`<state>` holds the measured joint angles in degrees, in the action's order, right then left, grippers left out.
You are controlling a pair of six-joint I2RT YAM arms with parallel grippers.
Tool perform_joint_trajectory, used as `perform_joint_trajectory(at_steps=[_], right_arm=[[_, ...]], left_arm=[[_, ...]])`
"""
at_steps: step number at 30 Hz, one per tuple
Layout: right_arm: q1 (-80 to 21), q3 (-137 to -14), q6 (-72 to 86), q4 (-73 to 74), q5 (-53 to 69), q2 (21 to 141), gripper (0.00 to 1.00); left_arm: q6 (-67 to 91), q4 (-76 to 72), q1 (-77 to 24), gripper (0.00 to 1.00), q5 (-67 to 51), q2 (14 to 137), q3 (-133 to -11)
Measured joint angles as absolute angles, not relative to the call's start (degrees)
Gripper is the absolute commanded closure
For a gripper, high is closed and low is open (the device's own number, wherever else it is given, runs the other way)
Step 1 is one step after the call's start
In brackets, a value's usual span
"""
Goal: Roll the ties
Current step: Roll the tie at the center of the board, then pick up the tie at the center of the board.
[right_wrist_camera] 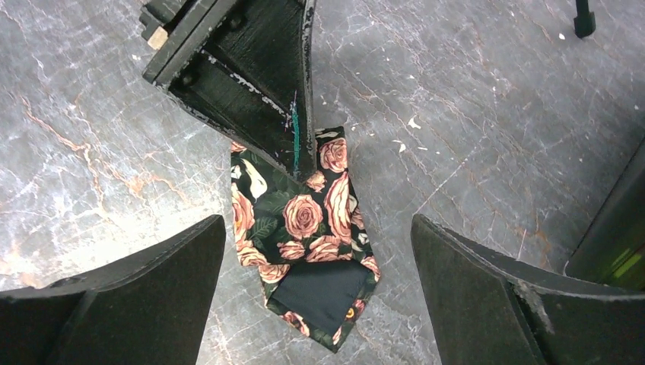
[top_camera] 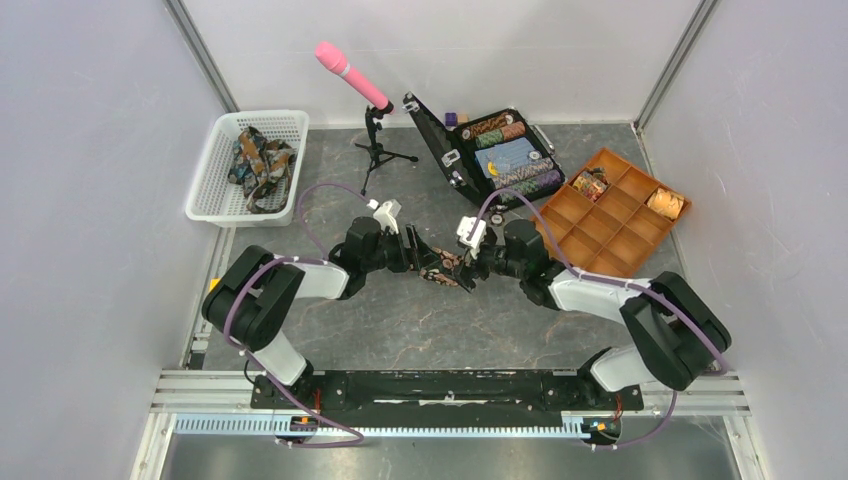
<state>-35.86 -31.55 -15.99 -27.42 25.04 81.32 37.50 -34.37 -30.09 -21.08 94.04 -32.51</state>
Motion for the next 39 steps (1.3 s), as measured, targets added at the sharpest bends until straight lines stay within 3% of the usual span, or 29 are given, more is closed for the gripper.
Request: perform_joint_trajectory(at_steps=[39], right_arm=[[-40.32,-35.11,-23.49,-33.74,22.11,94.17,0.02]], left_arm=[[38.81,-34.87,-30.09,0.28,-21.65,95.72,-32.80]])
